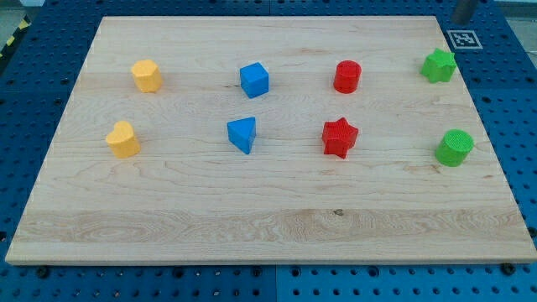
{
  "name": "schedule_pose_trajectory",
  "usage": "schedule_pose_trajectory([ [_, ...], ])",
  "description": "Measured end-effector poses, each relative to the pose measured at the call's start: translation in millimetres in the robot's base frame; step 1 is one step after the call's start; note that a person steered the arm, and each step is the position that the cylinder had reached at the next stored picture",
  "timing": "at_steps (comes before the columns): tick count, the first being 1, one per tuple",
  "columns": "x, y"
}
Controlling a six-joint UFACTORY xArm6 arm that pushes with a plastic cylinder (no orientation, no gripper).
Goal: Move the green star diagonally to the top right of red star
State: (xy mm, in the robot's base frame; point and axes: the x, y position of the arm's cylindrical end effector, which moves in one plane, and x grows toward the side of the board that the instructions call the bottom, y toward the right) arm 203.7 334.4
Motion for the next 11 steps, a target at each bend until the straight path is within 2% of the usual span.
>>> schedule_pose_trajectory([
  [2, 7.7, -16.4],
  [4, 55.8, -117.7],
  [5, 78.2, -148.0],
  [6, 96.8, -145.6],
  [8, 169.1, -113.9],
  [9, 164.6, -64.1],
  [10, 133.8, -48.3],
  [11, 112.5, -69.3],
])
